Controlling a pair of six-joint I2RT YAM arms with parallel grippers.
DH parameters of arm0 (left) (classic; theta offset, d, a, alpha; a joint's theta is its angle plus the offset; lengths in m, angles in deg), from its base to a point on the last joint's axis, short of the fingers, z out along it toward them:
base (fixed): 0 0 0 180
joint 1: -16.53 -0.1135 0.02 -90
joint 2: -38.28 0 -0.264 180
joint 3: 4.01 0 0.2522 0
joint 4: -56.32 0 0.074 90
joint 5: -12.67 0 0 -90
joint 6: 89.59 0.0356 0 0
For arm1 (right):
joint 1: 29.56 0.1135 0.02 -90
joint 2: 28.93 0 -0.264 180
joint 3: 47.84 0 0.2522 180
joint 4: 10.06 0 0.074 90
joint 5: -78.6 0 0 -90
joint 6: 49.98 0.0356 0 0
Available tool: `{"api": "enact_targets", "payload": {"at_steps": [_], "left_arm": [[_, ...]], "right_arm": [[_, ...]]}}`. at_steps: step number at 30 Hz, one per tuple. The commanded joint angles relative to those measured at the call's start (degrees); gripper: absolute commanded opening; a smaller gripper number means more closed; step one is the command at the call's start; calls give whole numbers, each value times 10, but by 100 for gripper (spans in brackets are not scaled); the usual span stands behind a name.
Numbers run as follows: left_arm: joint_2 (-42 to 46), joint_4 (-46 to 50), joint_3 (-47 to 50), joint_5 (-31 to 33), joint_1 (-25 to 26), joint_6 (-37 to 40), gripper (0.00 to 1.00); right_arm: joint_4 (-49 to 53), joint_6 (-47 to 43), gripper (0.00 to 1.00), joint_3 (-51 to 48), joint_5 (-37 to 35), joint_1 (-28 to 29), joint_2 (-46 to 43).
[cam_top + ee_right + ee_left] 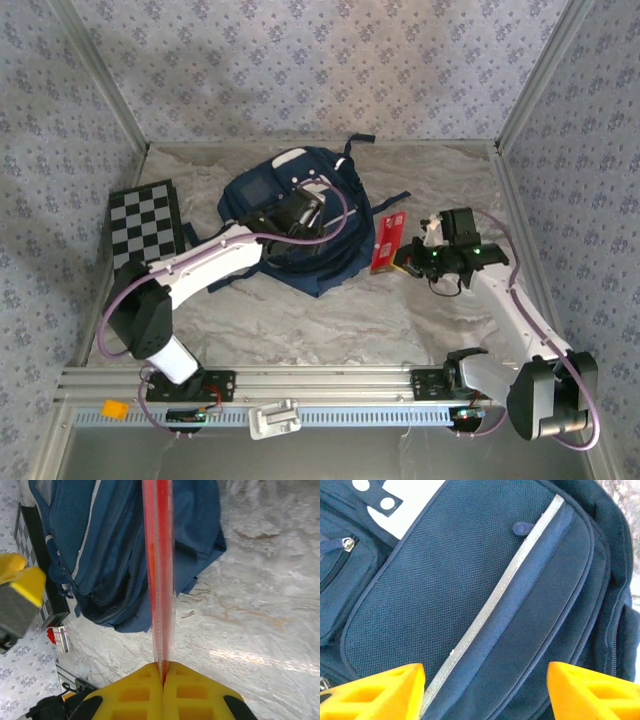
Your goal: Pack the student bag
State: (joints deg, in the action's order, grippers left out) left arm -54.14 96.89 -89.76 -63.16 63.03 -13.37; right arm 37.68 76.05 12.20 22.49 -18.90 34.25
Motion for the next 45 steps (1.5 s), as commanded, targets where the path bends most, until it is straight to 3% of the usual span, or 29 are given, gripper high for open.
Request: {"api": "enact_targets", "payload": {"at_steps": [1,6,13,17,24,26,34,41,45], "left_arm": [[-37,-13,-10,-19,7,113,68],[-87,-22,-28,-16,23,162,71],[-136,-48,-53,56,17,165,68],[-141,-52,-63,54,14,171,52],[-119,-28,-82,35,5,184,9],[-100,-13,-92,40,3,176,0],[-30,54,-176,40,-25,121,0],[-22,85,-239,30,-40,73,0],[-33,107,-281,29,-40,45,0]], "right_arm": [[-29,31,0,23,6,10,15],[-46,41,0,27,5,14,21],[-50,42,0,24,7,15,27],[-37,31,0,26,7,13,28],[-21,26,0,31,20,4,20],[-15,29,0,35,29,6,23],[-66,76,0,47,25,55,52],[-228,161,0,85,-79,154,149],[-397,223,0,104,-118,184,240]]}}
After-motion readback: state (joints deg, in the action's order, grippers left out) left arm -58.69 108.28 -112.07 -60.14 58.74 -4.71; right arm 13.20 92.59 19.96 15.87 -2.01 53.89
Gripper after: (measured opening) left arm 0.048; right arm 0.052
